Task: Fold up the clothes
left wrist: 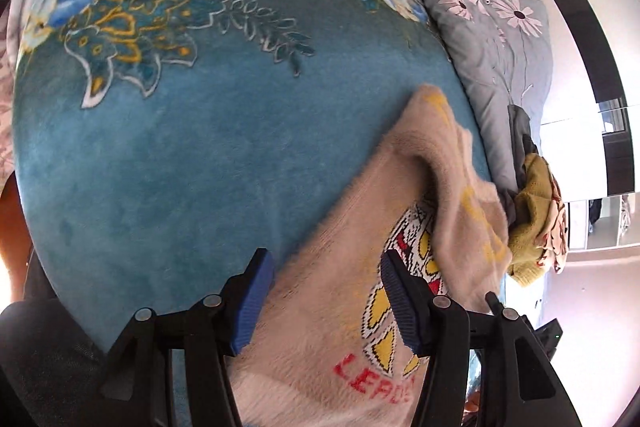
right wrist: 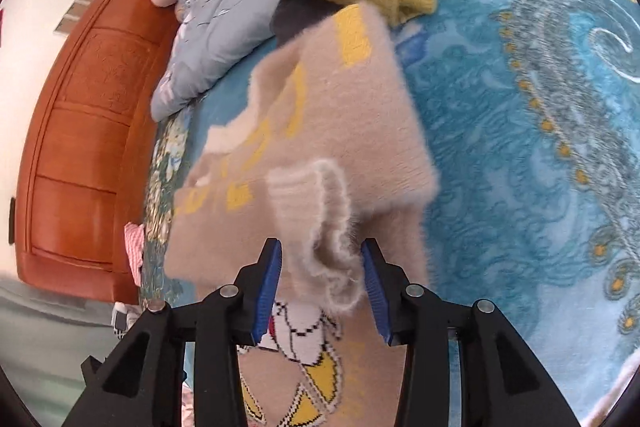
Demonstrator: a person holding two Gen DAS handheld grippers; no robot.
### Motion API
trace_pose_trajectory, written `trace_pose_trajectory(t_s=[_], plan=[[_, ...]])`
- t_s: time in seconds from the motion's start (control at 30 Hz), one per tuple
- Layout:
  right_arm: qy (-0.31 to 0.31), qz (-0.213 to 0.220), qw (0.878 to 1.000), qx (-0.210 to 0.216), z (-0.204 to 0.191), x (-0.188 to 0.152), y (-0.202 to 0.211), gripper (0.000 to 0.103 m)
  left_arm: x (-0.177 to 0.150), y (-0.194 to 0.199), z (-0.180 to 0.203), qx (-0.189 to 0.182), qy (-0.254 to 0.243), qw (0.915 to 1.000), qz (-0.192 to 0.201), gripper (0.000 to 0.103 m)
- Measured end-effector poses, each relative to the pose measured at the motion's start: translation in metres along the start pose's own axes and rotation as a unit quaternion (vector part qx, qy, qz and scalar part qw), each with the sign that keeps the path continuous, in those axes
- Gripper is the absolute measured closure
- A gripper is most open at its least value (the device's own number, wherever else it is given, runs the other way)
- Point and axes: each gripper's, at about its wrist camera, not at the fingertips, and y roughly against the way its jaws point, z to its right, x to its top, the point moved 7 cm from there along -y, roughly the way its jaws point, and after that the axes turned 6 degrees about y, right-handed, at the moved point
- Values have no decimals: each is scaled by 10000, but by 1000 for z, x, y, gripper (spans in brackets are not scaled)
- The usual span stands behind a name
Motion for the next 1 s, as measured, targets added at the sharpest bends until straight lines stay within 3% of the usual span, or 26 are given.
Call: trace_pose_trajectory(t_s=[0.13,0.17,0.2,0.23,0.33,0.47,0.57,0.63,0.77,0.9,1.0], plan=[[294,-100,9993,-203,-15,1,-8,61,-5,2,2,-13,-94,9999,-86,43],[360,-147,9989,-265,-18,1,-10,70,-6,1,4,-21,-115,9999,-107,43],[393,-215,9987,-242,-20,0,-12,86,-7,1,6,-29,-134,9998,-126,43],[426,-283,9985,-217,-22,-1,-15,92,-8,1,7,-33,-146,9998,-140,43],[622,-307,9971,-307,-30,5,-16,94,-11,1,10,-19,-233,9996,-172,43],[1133,437,9926,67,-61,39,22,95,-14,3,9,-5,-288,9994,-198,43],[1392,938,9858,-32,-69,63,52,95,-14,2,6,15,-229,9995,-212,43],[1322,956,9864,-223,-57,71,55,95,-14,1,4,32,-227,9995,-217,43],[826,576,9921,-742,-6,70,30,95,-15,0,0,143,-300,9992,-216,43],[124,391,9966,-721,33,64,15,95,-18,-3,-7,268,-331,9986,-301,43],[-53,296,9975,-646,42,62,11,95,-23,-11,-9,298,-369,9980,-425,43]])
